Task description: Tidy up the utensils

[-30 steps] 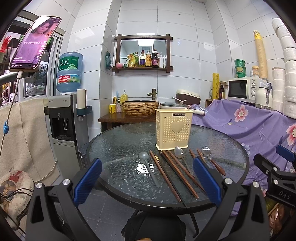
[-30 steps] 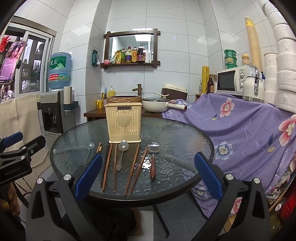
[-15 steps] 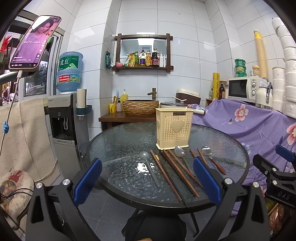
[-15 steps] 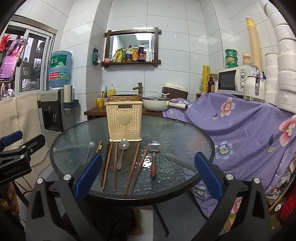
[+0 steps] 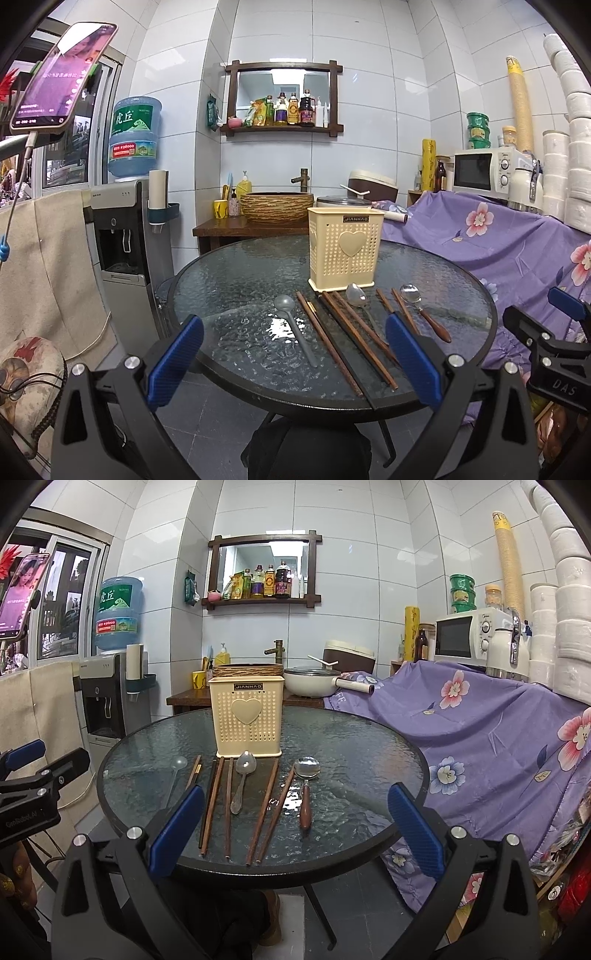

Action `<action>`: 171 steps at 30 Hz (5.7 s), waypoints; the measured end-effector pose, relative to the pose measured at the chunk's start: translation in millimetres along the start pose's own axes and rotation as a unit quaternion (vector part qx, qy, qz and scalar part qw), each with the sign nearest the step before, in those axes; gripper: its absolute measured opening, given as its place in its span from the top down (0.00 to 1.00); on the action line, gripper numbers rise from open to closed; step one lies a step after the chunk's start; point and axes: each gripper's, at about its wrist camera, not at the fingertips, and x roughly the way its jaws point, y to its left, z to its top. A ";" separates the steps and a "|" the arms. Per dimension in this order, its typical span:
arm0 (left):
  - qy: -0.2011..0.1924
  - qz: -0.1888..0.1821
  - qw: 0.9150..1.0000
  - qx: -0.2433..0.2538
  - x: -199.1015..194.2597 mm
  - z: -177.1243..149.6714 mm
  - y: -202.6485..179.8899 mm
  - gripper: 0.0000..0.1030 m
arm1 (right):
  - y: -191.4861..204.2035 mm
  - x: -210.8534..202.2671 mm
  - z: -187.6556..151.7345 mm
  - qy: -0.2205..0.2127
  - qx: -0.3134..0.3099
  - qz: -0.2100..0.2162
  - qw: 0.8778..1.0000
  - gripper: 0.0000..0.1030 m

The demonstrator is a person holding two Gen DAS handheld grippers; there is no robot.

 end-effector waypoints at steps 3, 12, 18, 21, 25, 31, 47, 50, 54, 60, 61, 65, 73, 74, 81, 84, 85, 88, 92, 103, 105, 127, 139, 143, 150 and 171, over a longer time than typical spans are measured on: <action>0.032 0.001 0.999 -0.003 15.0 -2.6 5.3 0.05 | -0.7 8.3 -1.0 0.013 -0.001 -0.003 1.000 0.05; 0.101 0.031 0.994 -0.017 61.6 -7.6 37.3 0.05 | -3.6 48.2 -6.5 0.068 -0.008 -0.009 0.998 0.05; 0.127 0.037 0.991 -0.005 89.6 -4.6 46.5 0.05 | 0.8 78.1 -8.3 0.101 -0.019 -0.010 0.995 0.05; 0.145 0.035 0.989 -0.002 105.1 -3.1 48.8 0.05 | 2.3 93.4 -6.5 0.114 -0.025 -0.011 0.993 0.05; 0.164 0.025 0.986 0.017 126.7 2.0 46.6 0.05 | -0.8 125.1 1.8 0.147 -0.021 0.005 0.989 0.05; 0.190 0.010 0.981 0.039 158.1 11.9 47.0 0.10 | -9.3 170.4 15.1 0.186 -0.038 0.004 0.982 0.05; 0.249 -0.013 0.967 0.050 215.4 16.9 45.9 0.19 | -28.3 260.7 23.7 0.275 -0.066 0.017 0.959 0.07; 0.256 -0.014 0.965 0.050 223.4 16.8 44.8 0.22 | -21.3 262.8 26.3 0.278 -0.059 0.046 0.958 0.12; 0.266 -0.019 0.962 0.049 234.4 16.7 43.2 0.25 | -12.2 273.4 25.3 0.285 -0.070 0.044 0.955 0.20; 0.274 -0.018 0.960 0.057 246.4 17.3 39.3 0.26 | -22.8 295.3 21.6 0.309 -0.053 0.026 0.949 0.25; 0.274 -0.019 0.960 0.058 247.4 17.0 38.6 0.26 | -23.8 298.1 20.9 0.313 -0.054 0.023 0.948 0.25; 0.276 -0.020 0.959 0.059 250.5 16.9 36.9 0.26 | -29.2 308.4 17.7 0.329 -0.050 0.027 0.943 0.26; 0.287 -0.027 0.956 0.056 257.1 13.7 36.5 0.29 | -38.2 322.5 13.2 0.346 -0.019 0.047 0.937 0.28; 0.288 -0.027 0.956 0.057 257.8 13.1 36.3 0.29 | -38.7 324.2 13.6 0.346 -0.021 0.047 0.937 0.28; 0.296 -0.028 0.953 0.055 267.5 12.7 32.7 0.31 | -34.4 337.0 19.3 0.352 -0.024 0.050 0.934 0.31; 0.301 -0.026 0.951 0.059 275.1 13.6 30.0 0.31 | -31.8 340.3 20.6 0.353 -0.024 0.051 0.934 0.33; 0.302 -0.023 0.951 0.061 278.3 14.0 28.9 0.31 | -31.1 342.0 21.4 0.354 -0.025 0.052 0.934 0.33; 0.301 -0.018 0.952 0.060 286.0 16.8 27.8 0.32 | -28.9 342.7 22.1 0.353 -0.025 0.052 0.934 0.33; 0.305 -0.012 0.950 0.062 297.7 21.9 24.5 0.35 | -29.1 345.1 22.3 0.355 -0.026 0.052 0.933 0.33; 0.316 -0.013 0.946 0.069 307.4 27.3 15.7 0.49 | -24.1 351.8 26.4 0.363 -0.031 0.056 0.929 0.46; 0.317 -0.015 0.946 0.073 305.0 26.0 12.5 0.53 | -23.0 353.2 27.4 0.365 -0.031 0.056 0.929 0.47; 0.306 -0.034 0.950 0.061 296.1 33.9 6.5 0.65 | -23.8 346.7 29.3 0.354 -0.024 0.054 0.934 0.54; 0.265 -0.048 0.962 0.049 277.2 63.8 10.8 0.65 | -30.1 320.3 52.8 0.311 -0.010 0.064 0.948 0.54; 0.246 -0.048 0.967 0.051 269.0 74.2 10.3 0.65 | -30.2 307.0 69.1 0.289 -0.009 0.068 0.955 0.54; 0.222 -0.054 0.972 0.052 252.4 87.3 8.5 0.65 | -32.0 288.2 88.1 0.263 -0.004 0.073 0.962 0.54; 0.175 -0.068 0.980 0.070 221.0 106.8 -3.1 0.65 | -37.0 254.4 106.0 0.234 -0.008 0.081 0.969 0.54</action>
